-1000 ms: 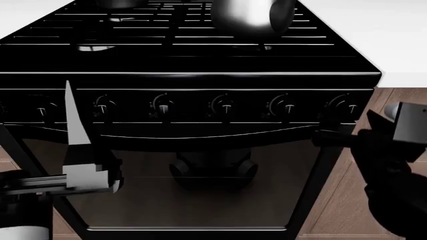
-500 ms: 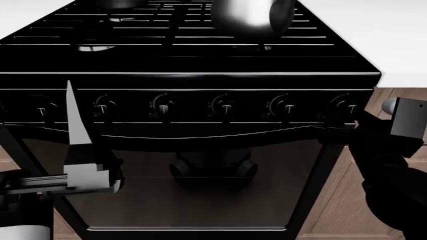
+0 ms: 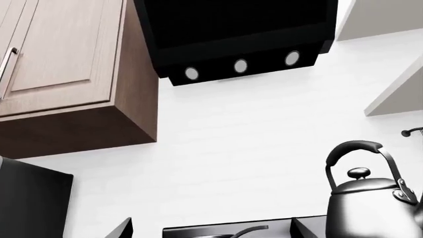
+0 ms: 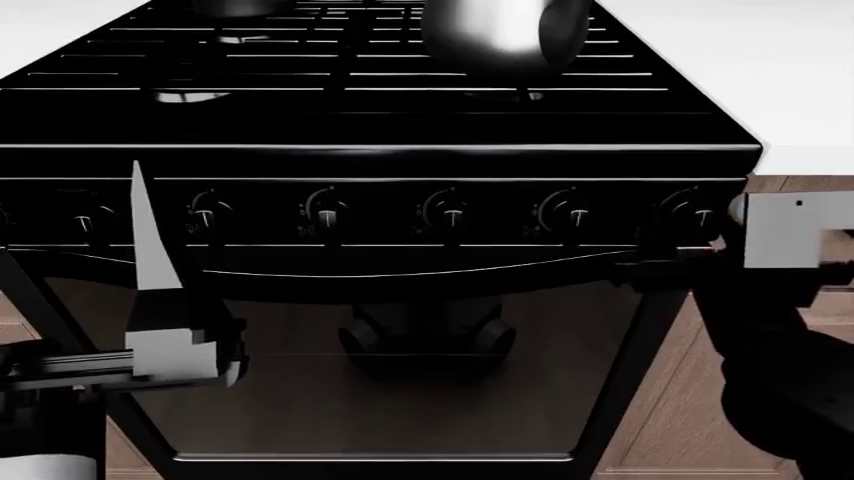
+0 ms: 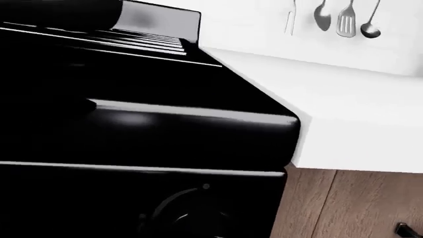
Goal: Pick the kettle from the counter and place it on a stove burner. Then turn the burner on.
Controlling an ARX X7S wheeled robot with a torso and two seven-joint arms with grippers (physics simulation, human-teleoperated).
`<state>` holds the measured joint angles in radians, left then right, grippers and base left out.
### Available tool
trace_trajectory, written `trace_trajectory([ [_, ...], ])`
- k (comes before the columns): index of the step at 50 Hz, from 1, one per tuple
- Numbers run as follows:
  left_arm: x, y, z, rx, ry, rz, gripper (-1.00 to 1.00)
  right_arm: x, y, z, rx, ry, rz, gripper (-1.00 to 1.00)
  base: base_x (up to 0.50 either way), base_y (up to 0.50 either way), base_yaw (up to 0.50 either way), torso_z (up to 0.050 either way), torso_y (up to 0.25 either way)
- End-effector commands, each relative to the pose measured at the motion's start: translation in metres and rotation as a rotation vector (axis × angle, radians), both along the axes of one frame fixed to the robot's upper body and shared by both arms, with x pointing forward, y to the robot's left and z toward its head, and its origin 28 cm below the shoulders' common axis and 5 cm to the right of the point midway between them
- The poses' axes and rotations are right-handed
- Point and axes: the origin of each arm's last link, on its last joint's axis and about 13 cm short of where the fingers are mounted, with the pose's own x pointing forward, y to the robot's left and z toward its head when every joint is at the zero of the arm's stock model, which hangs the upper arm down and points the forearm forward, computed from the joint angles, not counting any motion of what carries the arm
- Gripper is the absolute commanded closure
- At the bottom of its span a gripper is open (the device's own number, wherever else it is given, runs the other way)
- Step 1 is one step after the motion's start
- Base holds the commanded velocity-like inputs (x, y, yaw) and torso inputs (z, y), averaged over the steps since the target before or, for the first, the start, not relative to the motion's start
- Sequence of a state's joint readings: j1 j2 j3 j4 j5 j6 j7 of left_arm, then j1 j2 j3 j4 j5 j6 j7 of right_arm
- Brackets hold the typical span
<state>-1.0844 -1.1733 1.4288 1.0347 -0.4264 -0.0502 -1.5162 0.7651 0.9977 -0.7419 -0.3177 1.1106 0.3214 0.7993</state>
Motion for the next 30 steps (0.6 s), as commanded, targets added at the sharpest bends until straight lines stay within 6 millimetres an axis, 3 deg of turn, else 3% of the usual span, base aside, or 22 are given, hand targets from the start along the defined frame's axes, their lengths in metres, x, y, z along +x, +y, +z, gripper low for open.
trace_trajectory([
  [1, 0.0, 0.0, 0.0, -0.002, 0.0, -0.002, -1.0, 0.007, -0.005, 0.0, -0.096, 0.03, -0.009, 1.0, 0.01, 0.0, 0.01, 0.0, 0.0],
  [30, 0.0, 0.0, 0.001, -0.003, -0.002, -0.003, -1.0, 0.008, 0.011, -0.003, -0.369, 0.048, 0.035, 1.0, 0.01, 0.0, 0.01, 0.0, 0.0],
])
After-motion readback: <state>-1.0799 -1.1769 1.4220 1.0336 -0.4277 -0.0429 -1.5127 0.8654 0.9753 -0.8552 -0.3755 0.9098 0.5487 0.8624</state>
